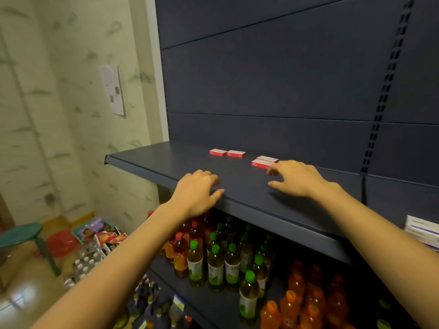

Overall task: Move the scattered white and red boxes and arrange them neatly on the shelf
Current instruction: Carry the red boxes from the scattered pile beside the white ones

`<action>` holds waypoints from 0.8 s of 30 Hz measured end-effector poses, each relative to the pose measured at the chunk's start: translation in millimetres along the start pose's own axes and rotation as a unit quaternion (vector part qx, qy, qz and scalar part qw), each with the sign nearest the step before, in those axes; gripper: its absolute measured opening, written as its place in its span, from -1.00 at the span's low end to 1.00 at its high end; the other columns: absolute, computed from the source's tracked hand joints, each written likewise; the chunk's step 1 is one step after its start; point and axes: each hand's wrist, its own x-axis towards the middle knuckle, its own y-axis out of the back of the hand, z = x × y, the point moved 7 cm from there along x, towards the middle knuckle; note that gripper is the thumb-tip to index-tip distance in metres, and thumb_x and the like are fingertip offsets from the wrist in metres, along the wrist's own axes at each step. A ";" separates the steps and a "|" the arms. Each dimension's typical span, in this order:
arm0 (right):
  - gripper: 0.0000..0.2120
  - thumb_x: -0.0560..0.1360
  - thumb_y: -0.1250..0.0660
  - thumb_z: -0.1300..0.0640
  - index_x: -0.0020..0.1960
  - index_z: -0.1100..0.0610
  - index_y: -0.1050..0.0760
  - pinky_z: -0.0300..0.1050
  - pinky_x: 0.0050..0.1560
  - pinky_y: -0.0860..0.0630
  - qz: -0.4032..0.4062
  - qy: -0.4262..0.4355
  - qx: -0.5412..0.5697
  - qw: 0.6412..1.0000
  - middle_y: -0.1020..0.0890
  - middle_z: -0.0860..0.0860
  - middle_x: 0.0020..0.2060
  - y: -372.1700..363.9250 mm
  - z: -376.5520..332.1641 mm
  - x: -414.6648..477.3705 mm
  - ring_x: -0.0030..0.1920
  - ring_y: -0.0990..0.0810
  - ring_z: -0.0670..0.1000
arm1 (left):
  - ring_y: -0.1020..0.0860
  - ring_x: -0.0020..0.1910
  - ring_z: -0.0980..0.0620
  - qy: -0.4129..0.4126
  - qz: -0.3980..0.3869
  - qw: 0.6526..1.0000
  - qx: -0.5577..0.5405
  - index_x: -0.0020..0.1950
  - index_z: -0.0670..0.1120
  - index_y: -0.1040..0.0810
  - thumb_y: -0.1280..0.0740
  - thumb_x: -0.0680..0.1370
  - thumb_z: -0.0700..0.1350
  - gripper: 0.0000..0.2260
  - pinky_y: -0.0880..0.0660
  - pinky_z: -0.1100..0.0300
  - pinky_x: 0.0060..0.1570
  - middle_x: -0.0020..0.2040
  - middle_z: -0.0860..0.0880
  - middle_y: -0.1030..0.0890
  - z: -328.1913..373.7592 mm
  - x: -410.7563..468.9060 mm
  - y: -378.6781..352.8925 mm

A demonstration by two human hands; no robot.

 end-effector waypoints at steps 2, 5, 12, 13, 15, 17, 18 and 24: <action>-0.65 0.52 -0.22 -0.06 0.28 -0.02 -0.40 -0.02 0.07 -0.43 0.001 -0.021 -0.003 1.000 -0.50 -0.04 0.25 -11.7 7.2 25.9 0.24 -0.47 0.05 | -0.45 0.22 -0.06 -0.011 0.001 1.000 0.005 0.24 -0.08 -0.46 -0.14 0.57 0.09 -0.64 -0.38 0.05 0.13 0.22 -0.06 -0.53 -15.3 23.6 -12.0; -0.61 0.51 -0.24 -0.07 0.30 0.03 -0.38 -0.04 0.02 -0.41 -0.005 -0.056 -0.005 0.998 -0.48 0.00 0.24 -26.3 19.4 64.2 0.22 -0.47 0.08 | -0.43 0.24 -0.06 -0.021 -0.004 1.000 -0.004 0.26 -0.08 -0.44 -0.14 0.57 0.08 -0.65 -0.37 0.06 0.14 0.24 -0.06 -0.51 -35.5 60.0 -28.1; -0.41 0.47 -0.26 -0.20 0.35 0.13 -0.28 0.02 0.09 -0.44 -0.046 -0.145 -0.032 0.988 -0.40 0.06 0.31 -65.6 50.3 124.8 0.26 -0.43 0.09 | -0.41 0.27 -0.05 -0.064 0.012 0.998 -0.022 0.25 -0.07 -0.44 -0.15 0.57 0.07 -0.66 -0.36 0.08 0.16 0.28 -0.05 -0.49 -69.1 132.1 -49.0; -0.40 0.47 -0.25 -0.21 0.35 0.13 -0.28 0.02 0.09 -0.44 -0.050 -0.155 -0.032 0.986 -0.40 0.07 0.31 -69.5 54.0 129.8 0.27 -0.43 0.09 | -0.41 0.27 -0.06 -0.071 0.012 0.997 -0.026 0.25 -0.07 -0.45 -0.16 0.57 0.07 -0.66 -0.36 0.08 0.15 0.28 -0.05 -0.50 -71.3 139.6 -51.6; -0.44 0.47 -0.23 -0.22 0.31 0.12 -0.31 0.02 0.08 -0.43 -0.062 -0.174 -0.019 0.983 -0.42 0.07 0.28 -77.2 59.8 137.2 0.24 -0.44 0.10 | -0.43 0.25 -0.07 -0.086 0.011 0.996 -0.035 0.24 -0.07 -0.46 -0.17 0.56 0.07 -0.66 -0.37 0.09 0.13 0.27 -0.05 -0.50 -74.0 153.1 -57.9; -0.49 0.47 -0.23 -0.22 0.25 0.11 -0.35 0.01 0.05 -0.43 -0.067 -0.191 -0.001 0.979 -0.46 0.06 0.24 -82.6 64.3 141.6 0.20 -0.46 0.09 | -0.43 0.24 -0.06 -0.103 0.013 0.993 -0.049 0.23 -0.07 -0.47 -0.18 0.55 0.08 -0.66 -0.38 0.10 0.13 0.26 -0.04 -0.51 -75.4 166.8 -64.0; -0.50 0.47 -0.23 -0.22 0.24 0.11 -0.36 0.01 0.04 -0.43 -0.066 -0.198 0.007 0.978 -0.47 0.05 0.22 -83.7 66.2 143.1 0.19 -0.47 0.08 | -0.43 0.24 -0.06 -0.113 0.014 0.992 -0.057 0.23 -0.07 -0.47 -0.18 0.55 0.08 -0.66 -0.37 0.11 0.15 0.25 -0.04 -0.51 -75.7 174.3 -66.6; -0.53 0.48 -0.24 -0.20 0.22 0.11 -0.38 -0.05 -0.01 -0.42 -0.079 -0.213 -0.006 0.974 -0.48 0.03 0.20 -72.5 69.1 136.8 0.16 -0.47 0.06 | -0.44 0.20 -0.04 -0.188 0.002 0.977 -0.099 0.20 -0.08 -0.47 -0.18 0.55 0.07 -0.68 -0.37 0.09 0.11 0.18 -0.04 -0.54 -63.2 225.8 -81.7</action>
